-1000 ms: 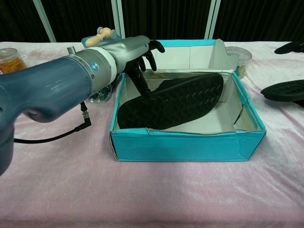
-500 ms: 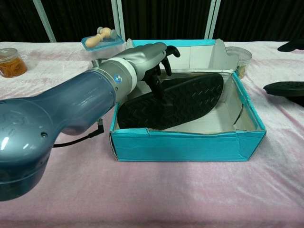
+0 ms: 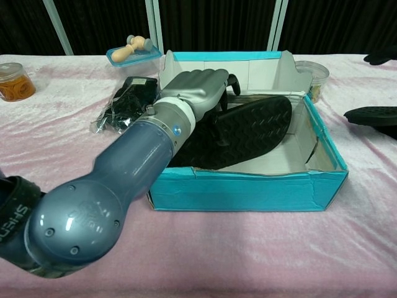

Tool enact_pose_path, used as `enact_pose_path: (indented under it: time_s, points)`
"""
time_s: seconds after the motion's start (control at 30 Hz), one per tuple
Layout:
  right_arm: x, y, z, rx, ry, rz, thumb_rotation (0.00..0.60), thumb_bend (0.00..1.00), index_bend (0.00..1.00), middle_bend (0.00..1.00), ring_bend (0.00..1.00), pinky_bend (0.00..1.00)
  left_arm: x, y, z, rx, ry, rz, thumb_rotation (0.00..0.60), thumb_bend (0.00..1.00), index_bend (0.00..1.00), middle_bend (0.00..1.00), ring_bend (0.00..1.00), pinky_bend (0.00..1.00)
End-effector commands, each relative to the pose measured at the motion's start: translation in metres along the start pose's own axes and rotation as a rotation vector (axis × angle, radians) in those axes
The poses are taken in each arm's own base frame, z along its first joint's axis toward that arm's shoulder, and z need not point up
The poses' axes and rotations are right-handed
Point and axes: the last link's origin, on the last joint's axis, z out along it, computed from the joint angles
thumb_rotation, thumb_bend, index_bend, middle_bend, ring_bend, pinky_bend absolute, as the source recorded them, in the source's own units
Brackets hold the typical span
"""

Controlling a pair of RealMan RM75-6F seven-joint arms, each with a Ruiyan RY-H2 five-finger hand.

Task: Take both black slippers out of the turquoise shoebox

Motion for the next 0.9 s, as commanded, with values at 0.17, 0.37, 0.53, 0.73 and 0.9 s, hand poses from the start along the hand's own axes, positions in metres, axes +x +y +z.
enact_pose_path:
  time_s: [0.17,0.37,0.53,0.73,0.9]
  points:
    - [0.001,0.0,0.001,0.004,0.008,0.015,0.6,0.22,0.0,0.11,0.07,0.25,-0.005,0.0,-0.003,-0.055,0.125,-0.047,0.6,0.35,0.4,0.54,0.53,0.59]
    - [0.003,-0.001,0.003,0.007,0.018,0.018,0.6,0.22,0.0,0.11,0.07,0.25,0.006,-0.006,-0.007,-0.108,0.166,-0.109,0.6,0.39,0.42,0.56,0.54,0.6]
    - [0.005,-0.002,0.004,0.01,0.028,0.019,0.6,0.22,0.0,0.11,0.07,0.25,0.023,-0.009,-0.017,-0.165,0.196,-0.189,0.6,0.38,0.42,0.57,0.54,0.6]
    - [0.007,-0.003,0.004,0.012,0.036,0.019,0.6,0.23,0.0,0.11,0.07,0.25,0.058,-0.013,-0.041,-0.265,0.317,-0.309,0.6,0.38,0.43,0.57,0.54,0.61]
    - [0.009,0.0,0.003,0.003,0.053,0.021,0.6,0.23,0.0,0.11,0.07,0.25,0.09,-0.029,-0.066,-0.301,0.449,-0.341,0.6,0.38,0.42,0.58,0.54,0.61]
